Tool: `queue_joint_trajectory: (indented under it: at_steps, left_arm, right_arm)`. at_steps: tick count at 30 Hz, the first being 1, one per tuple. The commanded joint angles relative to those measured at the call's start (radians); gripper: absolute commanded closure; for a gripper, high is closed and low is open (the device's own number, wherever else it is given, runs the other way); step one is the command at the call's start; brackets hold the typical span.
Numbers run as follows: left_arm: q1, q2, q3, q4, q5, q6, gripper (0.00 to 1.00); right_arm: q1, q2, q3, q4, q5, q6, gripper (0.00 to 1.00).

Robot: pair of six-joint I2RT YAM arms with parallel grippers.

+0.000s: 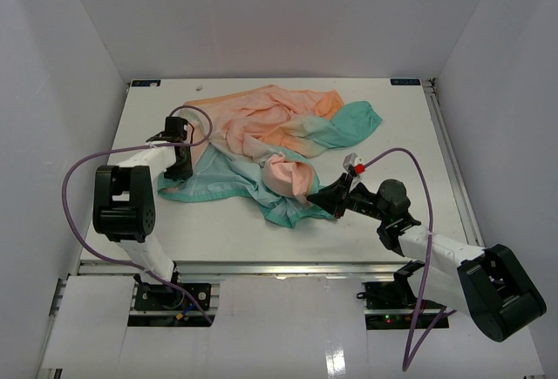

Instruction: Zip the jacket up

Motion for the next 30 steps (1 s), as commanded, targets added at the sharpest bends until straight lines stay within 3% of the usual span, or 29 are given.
queue_joint_trajectory:
  at_steps: [1,10,15,17,21,30]
  left_arm:
    - [0.005,-0.045,0.027,-0.001,-0.054,-0.017,0.53]
    - [0.003,-0.068,0.038,0.002,0.006,-0.007,0.58]
    - [0.004,-0.07,0.051,0.002,0.037,-0.002,0.91]
    - [0.005,-0.074,0.057,0.002,0.06,-0.007,0.99]
    - [0.011,-0.104,0.067,0.009,0.148,-0.01,1.0]
    - [0.075,-0.196,0.044,0.09,0.591,-0.034,1.0]
  right_arm:
    - [0.001,-0.01,-0.01,0.014,0.012,-0.007,0.92]
    - [0.001,0.009,-0.002,0.018,0.011,-0.007,0.92]
    - [0.001,0.04,0.017,0.007,0.008,-0.015,0.92]
    - [0.001,0.04,0.014,0.007,0.008,-0.016,0.92]
    - [0.001,0.03,0.008,0.008,0.011,-0.015,0.92]
    - [0.001,0.045,0.035,-0.014,-0.002,-0.007,0.92]
